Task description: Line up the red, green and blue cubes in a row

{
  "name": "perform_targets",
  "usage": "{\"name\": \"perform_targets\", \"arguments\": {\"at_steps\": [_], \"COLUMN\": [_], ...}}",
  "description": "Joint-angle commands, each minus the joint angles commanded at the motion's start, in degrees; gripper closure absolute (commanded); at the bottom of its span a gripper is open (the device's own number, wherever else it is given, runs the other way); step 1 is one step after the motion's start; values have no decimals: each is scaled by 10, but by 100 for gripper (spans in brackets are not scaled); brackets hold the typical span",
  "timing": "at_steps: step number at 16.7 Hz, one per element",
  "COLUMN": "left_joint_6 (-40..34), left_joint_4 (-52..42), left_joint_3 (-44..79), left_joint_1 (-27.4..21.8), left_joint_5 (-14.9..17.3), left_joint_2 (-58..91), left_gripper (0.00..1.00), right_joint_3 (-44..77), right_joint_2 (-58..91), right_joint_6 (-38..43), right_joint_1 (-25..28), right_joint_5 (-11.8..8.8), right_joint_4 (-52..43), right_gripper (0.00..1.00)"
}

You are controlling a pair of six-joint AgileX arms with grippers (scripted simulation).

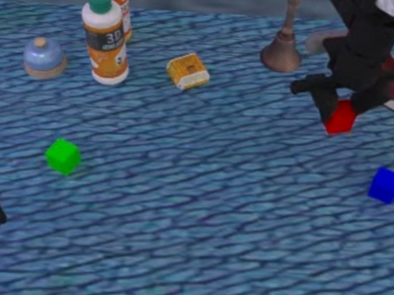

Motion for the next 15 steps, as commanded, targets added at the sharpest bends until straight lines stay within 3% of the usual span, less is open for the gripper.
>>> {"name": "perform_targets", "arguments": {"at_steps": [7, 10, 15], "left_joint_6": [0, 0, 0], "left_joint_4": [0, 0, 0], "left_joint_3": [0, 0, 0], "left_joint_1": [0, 0, 0], "left_joint_5": [0, 0, 0], "left_joint_2": [0, 0, 0], "left_gripper": [0, 0, 0], "right_joint_3": [24, 100, 321], "right_joint_2": [15, 60, 161], "right_joint_6": [21, 93, 293], "right_joint_1": [15, 71, 205], "right_joint_5": [1, 4, 11], "right_joint_4": [-17, -62, -170], "right_gripper": [100, 100, 100]}}
